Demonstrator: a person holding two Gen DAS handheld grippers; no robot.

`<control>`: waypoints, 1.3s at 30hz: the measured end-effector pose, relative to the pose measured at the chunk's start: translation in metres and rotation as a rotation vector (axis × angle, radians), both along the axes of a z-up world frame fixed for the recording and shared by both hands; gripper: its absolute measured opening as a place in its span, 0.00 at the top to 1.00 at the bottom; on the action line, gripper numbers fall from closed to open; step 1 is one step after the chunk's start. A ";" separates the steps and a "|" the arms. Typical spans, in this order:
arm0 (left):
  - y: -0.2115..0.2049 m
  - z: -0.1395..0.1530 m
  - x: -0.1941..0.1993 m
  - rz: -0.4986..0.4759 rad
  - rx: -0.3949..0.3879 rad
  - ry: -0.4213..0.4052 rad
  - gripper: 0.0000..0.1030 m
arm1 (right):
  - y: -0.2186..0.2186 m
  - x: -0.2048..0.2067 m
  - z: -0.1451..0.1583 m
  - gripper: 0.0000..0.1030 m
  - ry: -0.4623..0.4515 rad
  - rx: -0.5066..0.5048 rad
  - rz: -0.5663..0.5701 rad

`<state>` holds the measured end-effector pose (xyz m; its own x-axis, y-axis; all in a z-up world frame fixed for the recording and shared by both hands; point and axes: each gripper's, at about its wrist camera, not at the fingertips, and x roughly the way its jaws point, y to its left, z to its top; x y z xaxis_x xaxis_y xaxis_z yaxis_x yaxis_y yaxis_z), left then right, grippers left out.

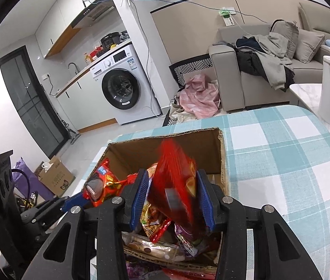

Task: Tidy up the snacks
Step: 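Lower the packets into the box and open both grippers, then withdraw both tools from the box toward the remaining bags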

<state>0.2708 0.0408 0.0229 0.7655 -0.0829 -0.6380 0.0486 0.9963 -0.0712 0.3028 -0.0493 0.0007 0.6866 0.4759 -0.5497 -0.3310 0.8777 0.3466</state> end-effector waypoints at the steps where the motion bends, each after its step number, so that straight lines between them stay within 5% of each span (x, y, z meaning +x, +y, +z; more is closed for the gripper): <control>1: 0.002 0.000 -0.001 0.002 -0.005 0.000 0.58 | -0.001 -0.001 0.001 0.57 -0.006 -0.001 0.006; 7: 0.003 0.005 -0.012 0.002 -0.004 -0.012 0.49 | -0.008 -0.015 0.008 0.53 -0.050 -0.031 0.012; 14: 0.005 0.016 -0.029 0.014 0.004 -0.033 0.18 | -0.013 -0.031 0.013 0.48 -0.052 -0.085 0.029; 16: 0.006 0.019 -0.036 0.018 0.008 -0.040 0.18 | -0.015 -0.037 0.014 0.41 -0.052 -0.099 0.040; 18: 0.007 0.021 -0.043 0.017 -0.002 -0.037 0.17 | -0.018 -0.044 0.014 0.22 -0.055 -0.091 0.050; 21: 0.011 0.022 -0.054 0.022 -0.016 -0.034 0.00 | -0.022 -0.052 0.012 0.13 -0.045 -0.086 0.068; 26: 0.016 0.025 -0.073 0.030 -0.025 -0.040 0.00 | -0.024 -0.066 0.010 0.01 -0.042 -0.121 0.076; 39: 0.019 0.016 -0.107 0.043 -0.024 -0.029 0.00 | -0.039 -0.083 -0.010 0.01 0.023 -0.118 0.055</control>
<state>0.1636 0.0596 0.0389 0.7869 -0.0651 -0.6136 0.0087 0.9955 -0.0946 0.2201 -0.0878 -0.0096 0.6474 0.4438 -0.6196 -0.3729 0.8935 0.2503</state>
